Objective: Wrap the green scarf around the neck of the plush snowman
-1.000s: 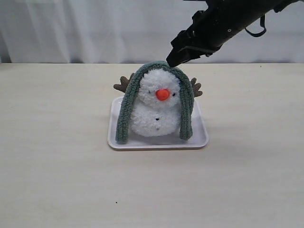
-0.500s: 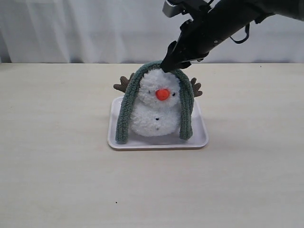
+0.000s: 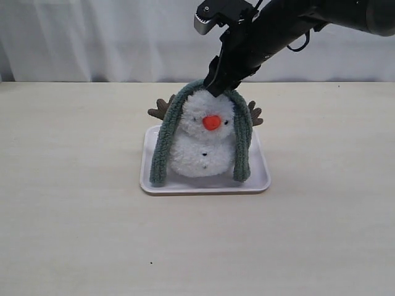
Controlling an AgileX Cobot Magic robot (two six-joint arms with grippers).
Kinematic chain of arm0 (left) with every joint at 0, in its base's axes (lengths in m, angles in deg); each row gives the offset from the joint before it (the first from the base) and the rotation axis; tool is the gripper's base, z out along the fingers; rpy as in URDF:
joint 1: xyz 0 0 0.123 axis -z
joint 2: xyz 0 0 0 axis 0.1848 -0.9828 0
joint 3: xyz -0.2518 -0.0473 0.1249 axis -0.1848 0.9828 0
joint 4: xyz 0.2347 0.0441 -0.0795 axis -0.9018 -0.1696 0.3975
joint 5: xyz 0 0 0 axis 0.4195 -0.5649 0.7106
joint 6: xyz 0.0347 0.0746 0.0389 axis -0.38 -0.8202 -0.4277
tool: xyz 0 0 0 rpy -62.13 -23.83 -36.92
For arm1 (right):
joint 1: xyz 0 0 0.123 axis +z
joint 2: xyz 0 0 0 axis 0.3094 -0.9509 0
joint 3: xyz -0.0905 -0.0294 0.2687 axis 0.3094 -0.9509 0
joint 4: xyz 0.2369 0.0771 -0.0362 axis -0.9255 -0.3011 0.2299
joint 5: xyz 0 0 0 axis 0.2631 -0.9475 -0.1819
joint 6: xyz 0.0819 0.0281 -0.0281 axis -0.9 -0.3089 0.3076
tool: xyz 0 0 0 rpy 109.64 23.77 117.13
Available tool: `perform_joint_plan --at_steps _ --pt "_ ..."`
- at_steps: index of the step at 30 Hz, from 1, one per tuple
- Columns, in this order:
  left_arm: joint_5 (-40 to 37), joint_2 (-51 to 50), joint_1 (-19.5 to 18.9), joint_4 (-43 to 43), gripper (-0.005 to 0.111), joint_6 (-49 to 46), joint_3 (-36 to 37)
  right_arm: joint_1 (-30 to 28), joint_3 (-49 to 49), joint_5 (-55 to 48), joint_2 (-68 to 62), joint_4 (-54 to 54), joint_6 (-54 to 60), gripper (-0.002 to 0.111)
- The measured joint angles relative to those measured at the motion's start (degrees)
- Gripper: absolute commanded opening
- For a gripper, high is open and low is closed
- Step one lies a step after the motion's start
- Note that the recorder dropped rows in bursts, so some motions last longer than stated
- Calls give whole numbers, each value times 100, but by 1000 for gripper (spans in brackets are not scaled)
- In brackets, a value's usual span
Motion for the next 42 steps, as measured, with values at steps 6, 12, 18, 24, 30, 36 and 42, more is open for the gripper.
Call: perform_joint_plan --at_steps 6,12,18,24,30,36,42 --pt "0 0 0 0 0 0 0 0 0 -35 0 286 -117 46" --pt "0 0 0 0 0 0 0 0 0 75 -115 320 -267 45" --pt "0 0 0 0 0 0 0 0 0 271 -193 325 -402 17" --pt "0 0 0 0 0 0 0 0 0 271 -205 460 -425 4" --pt "0 0 0 0 0 0 0 0 0 327 -205 523 -449 4" --pt "0 0 0 0 0 0 0 0 0 621 -205 424 -565 4" --pt "0 0 0 0 0 0 0 0 0 746 -294 402 -674 4"
